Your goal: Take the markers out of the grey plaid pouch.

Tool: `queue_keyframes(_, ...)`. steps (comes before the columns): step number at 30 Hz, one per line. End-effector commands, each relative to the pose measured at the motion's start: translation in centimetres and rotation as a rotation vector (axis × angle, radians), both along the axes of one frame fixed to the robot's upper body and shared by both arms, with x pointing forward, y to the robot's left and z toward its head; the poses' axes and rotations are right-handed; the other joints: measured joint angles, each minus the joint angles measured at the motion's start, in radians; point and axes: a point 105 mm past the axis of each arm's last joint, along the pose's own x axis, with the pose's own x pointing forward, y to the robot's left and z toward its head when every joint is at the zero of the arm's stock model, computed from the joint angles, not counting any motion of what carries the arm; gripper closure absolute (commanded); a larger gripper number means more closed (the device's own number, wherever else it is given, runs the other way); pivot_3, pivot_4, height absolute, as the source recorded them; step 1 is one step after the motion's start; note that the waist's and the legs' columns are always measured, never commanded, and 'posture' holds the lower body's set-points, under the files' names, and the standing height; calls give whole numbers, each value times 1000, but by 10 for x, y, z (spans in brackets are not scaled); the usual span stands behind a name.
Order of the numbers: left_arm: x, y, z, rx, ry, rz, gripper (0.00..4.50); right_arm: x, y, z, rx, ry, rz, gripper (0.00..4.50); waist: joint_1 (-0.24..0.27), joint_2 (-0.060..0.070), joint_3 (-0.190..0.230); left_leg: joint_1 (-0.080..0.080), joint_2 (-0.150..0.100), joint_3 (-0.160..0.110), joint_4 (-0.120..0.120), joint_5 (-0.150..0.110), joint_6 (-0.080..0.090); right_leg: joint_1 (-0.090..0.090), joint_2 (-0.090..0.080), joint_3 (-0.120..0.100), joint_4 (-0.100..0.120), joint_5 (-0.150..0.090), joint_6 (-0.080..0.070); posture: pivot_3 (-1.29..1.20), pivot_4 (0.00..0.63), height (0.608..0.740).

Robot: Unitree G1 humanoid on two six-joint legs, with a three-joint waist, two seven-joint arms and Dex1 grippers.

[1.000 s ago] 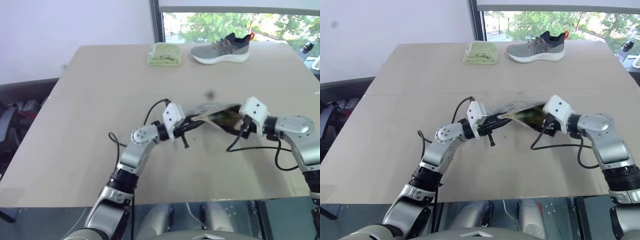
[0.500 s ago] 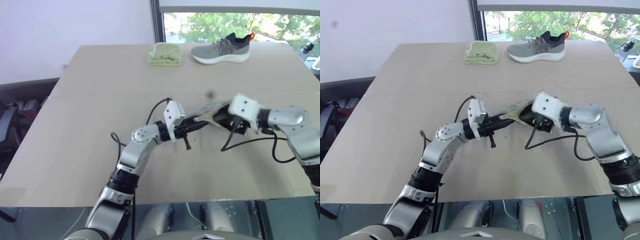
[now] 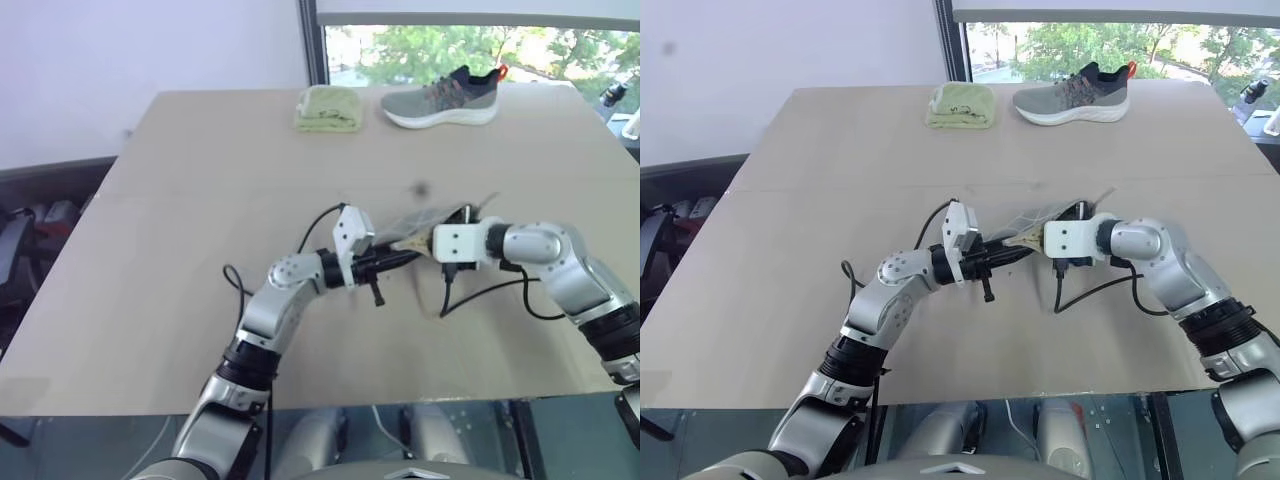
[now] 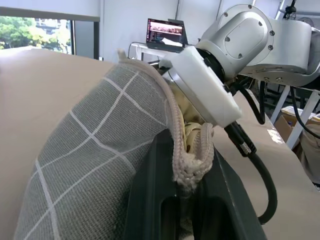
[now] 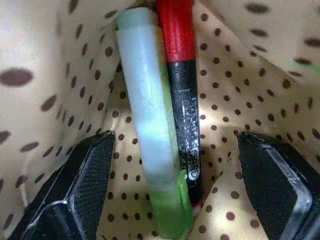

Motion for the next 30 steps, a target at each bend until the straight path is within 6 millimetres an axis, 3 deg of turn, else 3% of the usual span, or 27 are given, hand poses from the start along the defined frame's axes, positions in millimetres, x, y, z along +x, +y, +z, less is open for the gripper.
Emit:
queue_keyframes(1,-11,-3,32,-96,-107,-59,4500,3,-7,-12,-43,-1,-7,1867,0,0,0,0,0,0,0,0,0,0,0,0,0,0,0,0,150,740)
queue_keyframes(6,-12,-2,29,-85,-105,-57,4500,5,-10,-10,-42,-24,-4,4203,1,0,0,0,0,0,0,0,0,0,1,0,0,0,0,0,150,740)
queue_keyframes(17,7,10,-6,130,-204,58,4500,-21,-7,27,224,34,39,4261,3,0,0,0,0,0,0,0,0,0,0,0,0,0,0,0,150,740)
queue_keyframes(25,12,19,-20,200,-228,76,4500,-27,-16,48,350,61,-17,4261,1,0,0,0,0,0,0,0,0,0,-1,0,0,0,0,0,150,740)
queue_keyframes(30,22,26,-17,193,-228,140,4500,-41,-17,54,416,166,-30,4261,4,0,0,0,0,0,0,0,0,0,-1,0,0,0,0,0,150,740)
